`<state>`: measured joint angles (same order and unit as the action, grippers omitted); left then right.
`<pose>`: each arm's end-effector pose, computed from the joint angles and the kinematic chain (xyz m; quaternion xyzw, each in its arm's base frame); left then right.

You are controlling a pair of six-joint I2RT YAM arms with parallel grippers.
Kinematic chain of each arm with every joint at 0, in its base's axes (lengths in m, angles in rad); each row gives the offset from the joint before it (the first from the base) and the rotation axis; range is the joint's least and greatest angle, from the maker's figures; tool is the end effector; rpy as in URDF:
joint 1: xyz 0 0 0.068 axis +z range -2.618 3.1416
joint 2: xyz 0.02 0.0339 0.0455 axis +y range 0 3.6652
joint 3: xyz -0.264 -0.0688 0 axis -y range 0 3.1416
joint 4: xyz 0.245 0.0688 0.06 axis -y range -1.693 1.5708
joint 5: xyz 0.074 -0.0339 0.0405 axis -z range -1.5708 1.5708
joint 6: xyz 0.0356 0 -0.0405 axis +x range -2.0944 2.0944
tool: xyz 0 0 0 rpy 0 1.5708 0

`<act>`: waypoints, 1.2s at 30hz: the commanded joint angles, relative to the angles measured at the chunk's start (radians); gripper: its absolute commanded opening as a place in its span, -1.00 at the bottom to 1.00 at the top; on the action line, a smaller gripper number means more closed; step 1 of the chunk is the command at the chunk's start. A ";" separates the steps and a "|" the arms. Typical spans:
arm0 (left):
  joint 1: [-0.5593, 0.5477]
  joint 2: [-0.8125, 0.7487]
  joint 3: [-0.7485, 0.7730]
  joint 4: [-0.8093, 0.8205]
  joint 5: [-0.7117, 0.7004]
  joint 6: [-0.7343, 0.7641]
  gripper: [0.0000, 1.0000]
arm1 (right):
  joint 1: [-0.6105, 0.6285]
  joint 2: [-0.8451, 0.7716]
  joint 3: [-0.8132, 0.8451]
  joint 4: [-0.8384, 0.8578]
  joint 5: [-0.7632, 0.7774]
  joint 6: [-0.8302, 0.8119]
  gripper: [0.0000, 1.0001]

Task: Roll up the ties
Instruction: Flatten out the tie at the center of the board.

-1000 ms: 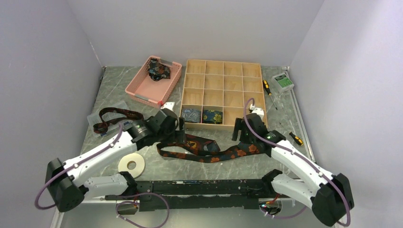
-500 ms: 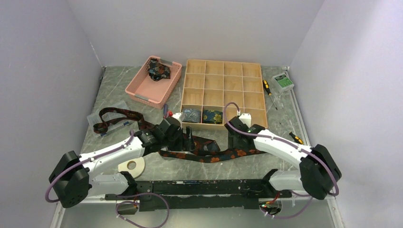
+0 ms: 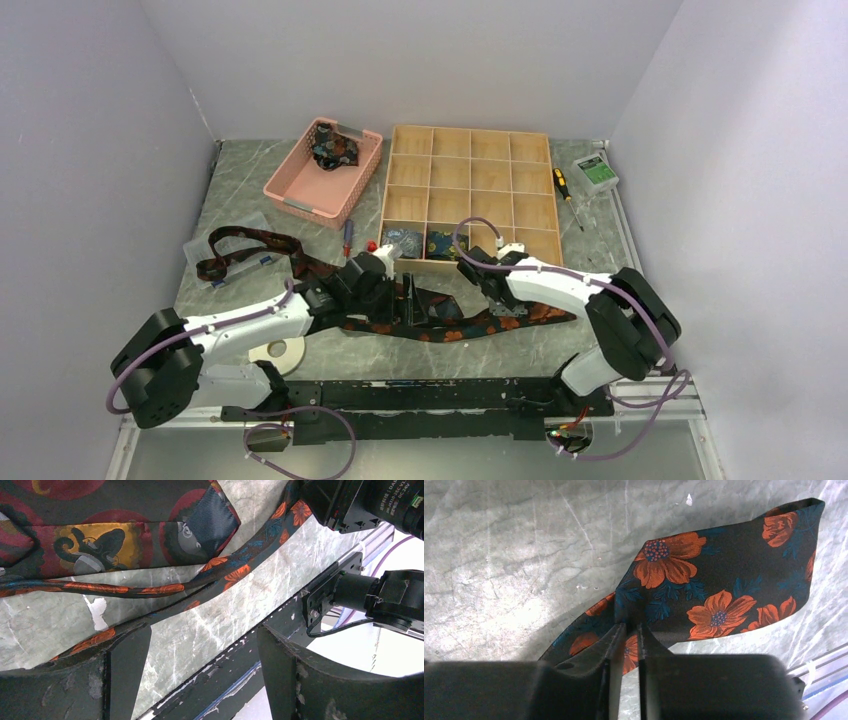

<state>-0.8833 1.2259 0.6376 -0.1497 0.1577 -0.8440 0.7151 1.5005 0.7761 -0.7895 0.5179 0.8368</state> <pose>0.1534 -0.1957 0.2025 0.0498 0.9109 -0.3533 0.2072 0.1857 0.1379 0.1547 0.0660 0.9640 -0.1634 0.1989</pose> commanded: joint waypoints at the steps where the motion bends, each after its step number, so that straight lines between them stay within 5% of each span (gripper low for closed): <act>1: -0.010 -0.003 -0.005 0.053 0.017 -0.003 0.65 | -0.002 -0.034 0.039 -0.081 0.071 0.054 -0.81; 3: -0.012 -0.021 -0.011 0.050 0.011 -0.003 0.65 | -0.010 -0.092 0.052 -0.126 0.105 0.075 -1.00; 11: -0.012 -0.068 -0.033 0.050 -0.019 -0.012 0.65 | -0.350 -0.419 0.067 -0.116 0.095 -0.023 -1.00; 17: -0.012 -0.078 -0.053 0.060 -0.013 -0.026 0.65 | -0.568 -0.444 0.076 -0.033 0.001 -0.100 -1.00; 20: -0.011 -0.088 -0.069 0.058 -0.014 -0.034 0.65 | -0.473 -0.430 0.089 -0.030 -0.108 -0.184 -0.03; 22: -0.012 -0.097 -0.089 0.078 -0.011 -0.043 0.65 | -0.335 -0.410 0.081 -0.071 -0.054 -0.135 0.22; 28: -0.019 -0.086 -0.136 0.203 0.057 -0.068 0.57 | -0.036 -0.222 0.044 -0.095 0.005 0.029 0.31; 36: -0.026 0.045 -0.108 0.220 0.046 -0.048 0.02 | -0.022 -0.023 0.065 -0.133 0.077 0.082 0.25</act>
<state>-0.9051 1.1976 0.5011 0.0242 0.1944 -0.9047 0.6979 1.4166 0.8127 -0.8707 0.5198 0.8627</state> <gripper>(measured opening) 0.541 0.630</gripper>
